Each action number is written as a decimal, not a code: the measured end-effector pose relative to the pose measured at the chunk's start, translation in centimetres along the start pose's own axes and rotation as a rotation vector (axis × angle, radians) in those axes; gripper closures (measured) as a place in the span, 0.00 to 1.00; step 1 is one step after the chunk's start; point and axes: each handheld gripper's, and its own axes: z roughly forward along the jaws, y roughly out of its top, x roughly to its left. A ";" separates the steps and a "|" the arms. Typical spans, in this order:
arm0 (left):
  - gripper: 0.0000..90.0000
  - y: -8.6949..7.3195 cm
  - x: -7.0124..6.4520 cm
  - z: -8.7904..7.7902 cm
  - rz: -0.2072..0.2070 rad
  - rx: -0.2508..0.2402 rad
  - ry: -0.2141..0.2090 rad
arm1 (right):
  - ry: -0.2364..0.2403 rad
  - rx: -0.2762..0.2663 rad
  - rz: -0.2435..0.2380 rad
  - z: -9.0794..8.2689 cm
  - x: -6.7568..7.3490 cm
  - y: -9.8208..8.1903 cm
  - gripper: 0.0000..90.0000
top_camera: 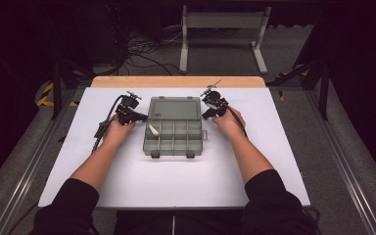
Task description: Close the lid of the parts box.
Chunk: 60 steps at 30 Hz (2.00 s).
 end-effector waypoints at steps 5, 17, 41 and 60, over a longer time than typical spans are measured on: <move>1.00 0.0 0.0 0.0 -0.001 -0.002 -0.003 | -0.008 0.006 -0.016 0.1 0.2 0.2 1.00; 1.00 0.2 0.0 0.1 0.002 0.007 0.007 | -0.014 0.000 -0.010 0.3 0.1 0.5 1.00; 1.00 0.9 -0.1 0.8 -0.008 -0.023 0.022 | -0.038 -0.016 0.002 1.0 -0.2 1.6 1.00; 1.00 1.2 -0.4 -0.2 0.005 -0.070 0.050 | -0.055 -0.096 0.010 -0.4 -0.1 1.9 1.00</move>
